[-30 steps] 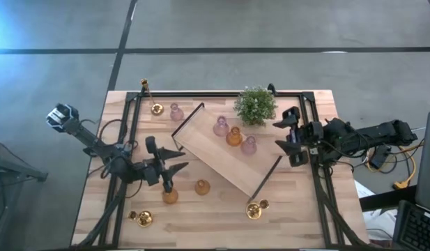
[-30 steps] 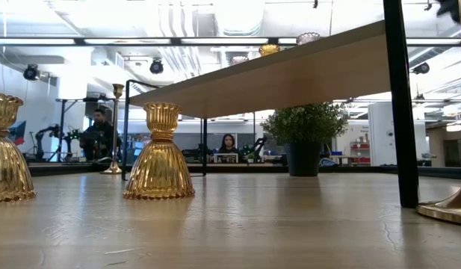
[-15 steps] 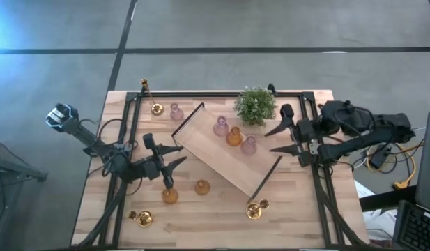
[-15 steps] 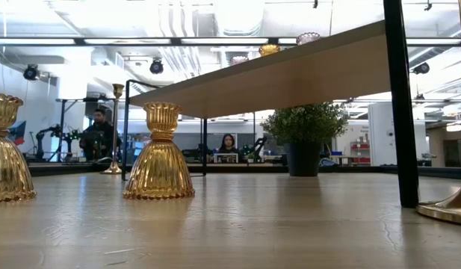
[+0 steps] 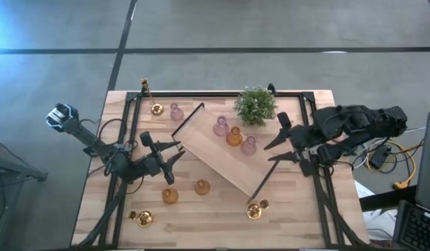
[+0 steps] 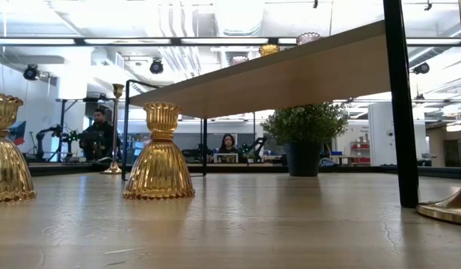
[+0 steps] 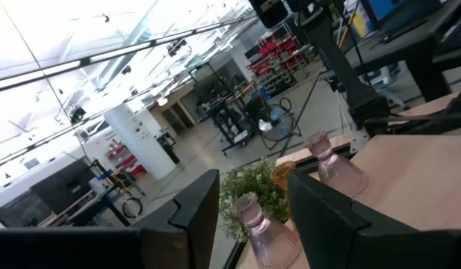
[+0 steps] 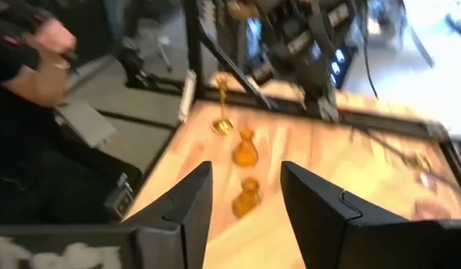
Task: Pick & Place candle stick holders
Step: Put the gold candle holder on the shelf
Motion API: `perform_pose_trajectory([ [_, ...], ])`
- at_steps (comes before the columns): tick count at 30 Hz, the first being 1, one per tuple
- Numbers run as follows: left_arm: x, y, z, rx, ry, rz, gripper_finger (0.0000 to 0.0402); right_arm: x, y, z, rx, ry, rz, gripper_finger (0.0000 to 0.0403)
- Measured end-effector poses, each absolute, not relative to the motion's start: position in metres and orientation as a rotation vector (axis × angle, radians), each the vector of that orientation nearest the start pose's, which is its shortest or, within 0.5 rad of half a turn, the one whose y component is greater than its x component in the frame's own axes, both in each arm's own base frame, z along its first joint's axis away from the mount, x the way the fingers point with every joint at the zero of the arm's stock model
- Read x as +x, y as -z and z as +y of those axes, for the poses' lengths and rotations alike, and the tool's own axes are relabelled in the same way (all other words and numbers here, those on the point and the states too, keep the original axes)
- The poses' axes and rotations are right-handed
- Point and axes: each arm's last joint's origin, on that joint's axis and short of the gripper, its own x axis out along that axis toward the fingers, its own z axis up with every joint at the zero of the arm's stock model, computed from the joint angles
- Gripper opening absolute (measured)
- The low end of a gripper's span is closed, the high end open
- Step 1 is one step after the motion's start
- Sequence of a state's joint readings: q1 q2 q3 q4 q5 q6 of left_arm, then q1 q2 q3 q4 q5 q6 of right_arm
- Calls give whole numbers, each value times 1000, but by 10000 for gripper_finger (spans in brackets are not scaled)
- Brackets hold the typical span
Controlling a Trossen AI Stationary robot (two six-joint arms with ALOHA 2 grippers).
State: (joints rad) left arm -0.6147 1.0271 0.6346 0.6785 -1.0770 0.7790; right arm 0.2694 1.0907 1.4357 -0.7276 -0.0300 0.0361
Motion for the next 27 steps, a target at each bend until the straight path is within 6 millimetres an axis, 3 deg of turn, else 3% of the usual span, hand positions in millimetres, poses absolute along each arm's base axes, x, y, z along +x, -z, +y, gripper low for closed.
perform_pose_trajectory([
  [8, 187, -312, -101, 576, -500, 17, 163, 200, -428, 77, 162, -257, 569, 113],
  [15, 186, -313, -100, 597, -501, 23, 163, 193, -411, 105, 336, -169, 741, 91],
  [21, 185, -315, -99, 575, -503, 11, 163, 177, -397, 144, 410, -86, 791, 75],
  [27, 185, -315, -99, 552, -502, 5, 163, 168, -373, 189, 348, 13, 756, 68],
])
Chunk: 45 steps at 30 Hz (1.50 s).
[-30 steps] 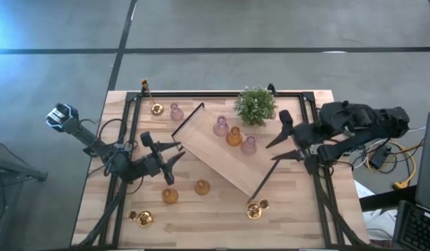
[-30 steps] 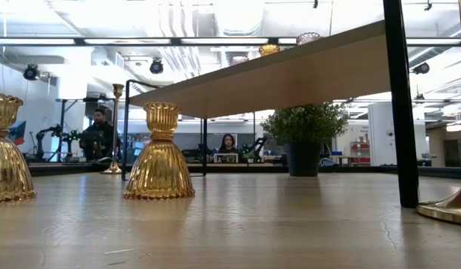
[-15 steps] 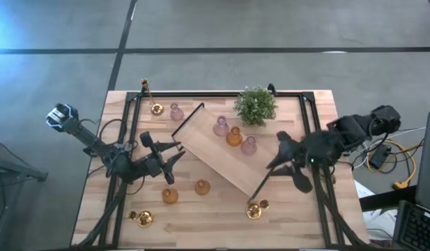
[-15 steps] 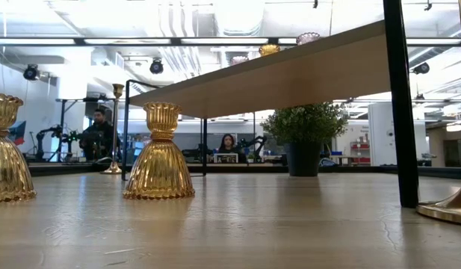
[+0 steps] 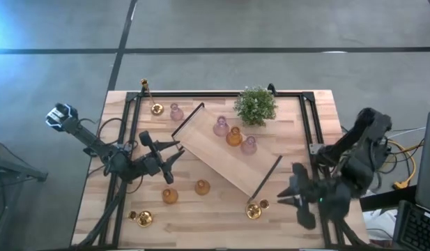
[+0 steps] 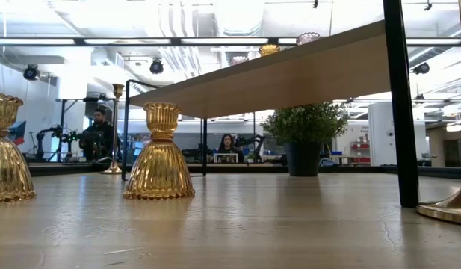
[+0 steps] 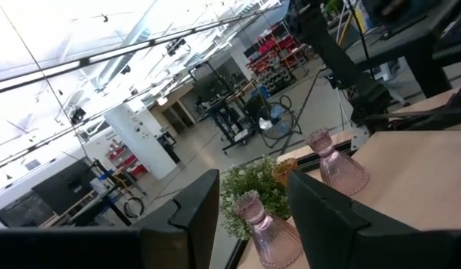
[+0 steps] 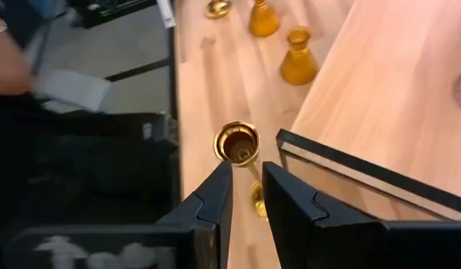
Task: Pick & Place candle stick holders
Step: Put the gold candle holder on the shelf
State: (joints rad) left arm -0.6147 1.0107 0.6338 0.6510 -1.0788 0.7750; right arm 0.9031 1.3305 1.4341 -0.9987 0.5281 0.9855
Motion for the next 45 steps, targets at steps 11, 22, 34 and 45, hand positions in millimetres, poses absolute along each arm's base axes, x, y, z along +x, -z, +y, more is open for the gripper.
perform_pose_trajectory([
  [11, 185, -315, -99, 550, -495, 2, 163, 186, -306, 239, 208, 208, 757, 84],
  [22, 185, -315, -99, 544, -495, -1, 163, 191, -274, 249, 237, 353, 750, 125],
  [34, 185, -315, -99, 536, -494, -3, 163, 195, -263, 253, 256, 387, 750, 177],
  [45, 185, -315, -99, 537, -494, -3, 163, 212, -264, 249, 257, 355, 726, 174],
])
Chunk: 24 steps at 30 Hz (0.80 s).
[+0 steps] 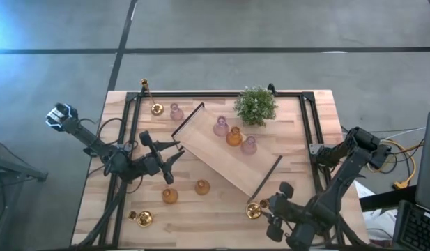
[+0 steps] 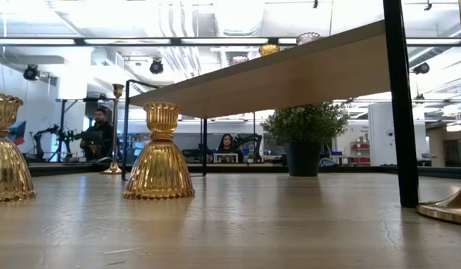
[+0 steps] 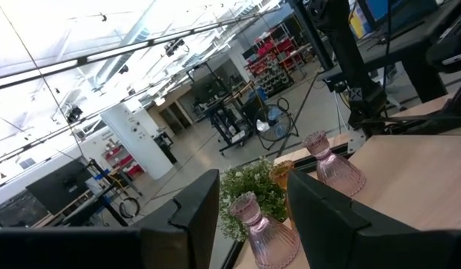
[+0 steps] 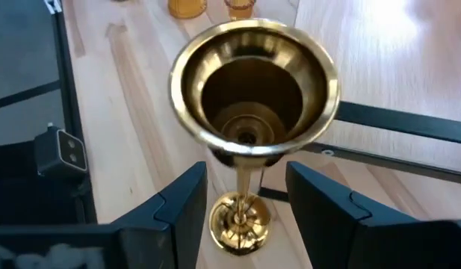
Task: Pick & Place candle stick holders
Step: Put the gold candle holder on the shelf
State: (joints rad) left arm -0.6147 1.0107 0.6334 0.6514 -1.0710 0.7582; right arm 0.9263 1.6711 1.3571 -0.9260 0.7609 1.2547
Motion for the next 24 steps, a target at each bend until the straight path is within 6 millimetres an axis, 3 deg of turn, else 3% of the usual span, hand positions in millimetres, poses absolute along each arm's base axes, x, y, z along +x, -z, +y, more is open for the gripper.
perform_pose_trajectory([
  [8, 185, -315, -99, 537, -494, -3, 163, 216, -263, 246, 260, 367, 726, 139],
  [20, 185, -315, -99, 536, -495, -3, 163, 219, -263, 244, 229, 362, 734, 25],
  [24, 185, -315, -99, 537, -495, -3, 163, 220, -263, 245, 221, 331, 756, 16],
])
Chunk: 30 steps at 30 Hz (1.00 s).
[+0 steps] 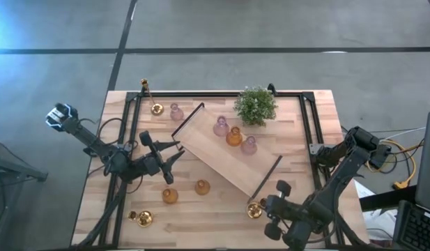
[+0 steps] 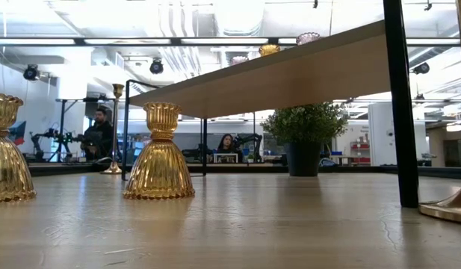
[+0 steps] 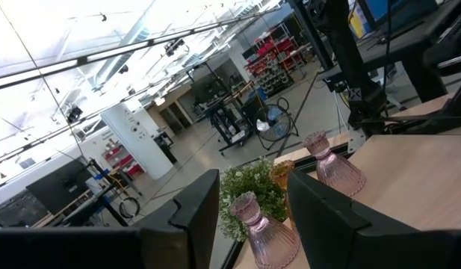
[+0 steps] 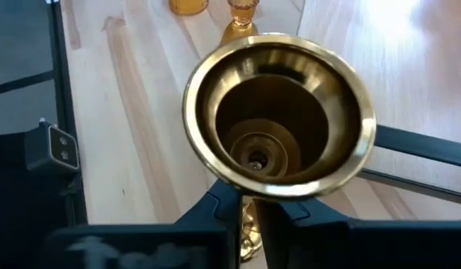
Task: Pick & Place candle stick holders
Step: Put the gold candle holder on the shelf
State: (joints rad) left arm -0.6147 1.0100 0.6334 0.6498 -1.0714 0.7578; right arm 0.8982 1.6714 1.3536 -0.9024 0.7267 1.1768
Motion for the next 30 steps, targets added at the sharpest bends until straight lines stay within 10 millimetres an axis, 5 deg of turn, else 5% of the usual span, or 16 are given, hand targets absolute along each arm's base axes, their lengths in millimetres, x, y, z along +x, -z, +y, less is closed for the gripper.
perform_pose_trajectory([
  [7, 185, -315, -99, 535, -495, -3, 163, 219, -283, 248, 285, 236, 833, 13],
  [17, 185, -315, -99, 536, -495, -3, 163, 212, -398, 237, 199, -71, 634, 12],
  [23, 184, -315, -99, 536, -495, -4, 163, 201, -456, 212, 21, -127, 486, 12],
  [30, 184, -315, -99, 535, -495, -4, 163, 210, -464, 158, -78, 99, 604, 12],
])
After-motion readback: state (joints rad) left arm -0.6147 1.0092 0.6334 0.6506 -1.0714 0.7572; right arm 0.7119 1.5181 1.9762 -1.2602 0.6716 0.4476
